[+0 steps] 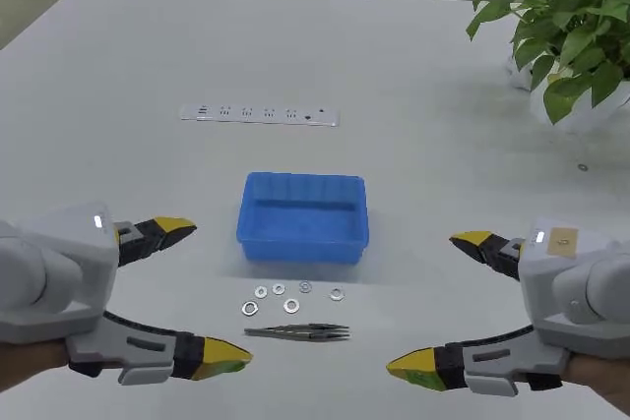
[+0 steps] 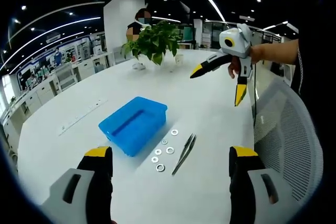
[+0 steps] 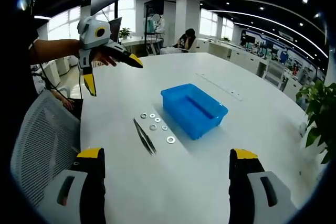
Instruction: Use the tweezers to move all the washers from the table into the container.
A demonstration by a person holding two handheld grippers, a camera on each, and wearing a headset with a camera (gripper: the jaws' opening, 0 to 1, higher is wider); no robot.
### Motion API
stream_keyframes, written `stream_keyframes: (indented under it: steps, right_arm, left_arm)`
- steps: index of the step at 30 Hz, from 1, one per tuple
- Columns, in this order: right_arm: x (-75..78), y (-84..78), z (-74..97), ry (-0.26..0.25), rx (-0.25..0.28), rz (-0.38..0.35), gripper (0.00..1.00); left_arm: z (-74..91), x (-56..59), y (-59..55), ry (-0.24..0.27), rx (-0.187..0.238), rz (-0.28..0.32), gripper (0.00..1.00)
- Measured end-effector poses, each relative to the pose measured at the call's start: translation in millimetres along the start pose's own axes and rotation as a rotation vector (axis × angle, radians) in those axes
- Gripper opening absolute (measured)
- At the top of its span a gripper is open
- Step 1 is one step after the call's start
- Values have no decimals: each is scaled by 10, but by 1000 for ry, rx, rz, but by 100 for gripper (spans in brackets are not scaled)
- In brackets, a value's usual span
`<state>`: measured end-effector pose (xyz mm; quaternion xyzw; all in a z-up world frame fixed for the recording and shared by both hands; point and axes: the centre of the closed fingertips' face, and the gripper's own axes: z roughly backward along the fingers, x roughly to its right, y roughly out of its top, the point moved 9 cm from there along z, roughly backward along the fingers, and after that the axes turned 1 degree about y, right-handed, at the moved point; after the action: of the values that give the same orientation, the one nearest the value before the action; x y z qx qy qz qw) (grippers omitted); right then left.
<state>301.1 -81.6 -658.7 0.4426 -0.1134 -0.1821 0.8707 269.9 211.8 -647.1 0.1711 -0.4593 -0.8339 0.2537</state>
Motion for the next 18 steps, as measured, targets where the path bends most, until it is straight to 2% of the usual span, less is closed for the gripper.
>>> stream_keyframes:
  steps: [18]
  right_arm:
    - [3, 3, 10, -4, 5, -1, 100]
  left_arm:
    - [7, -8, -5, 4, -9, -18, 97]
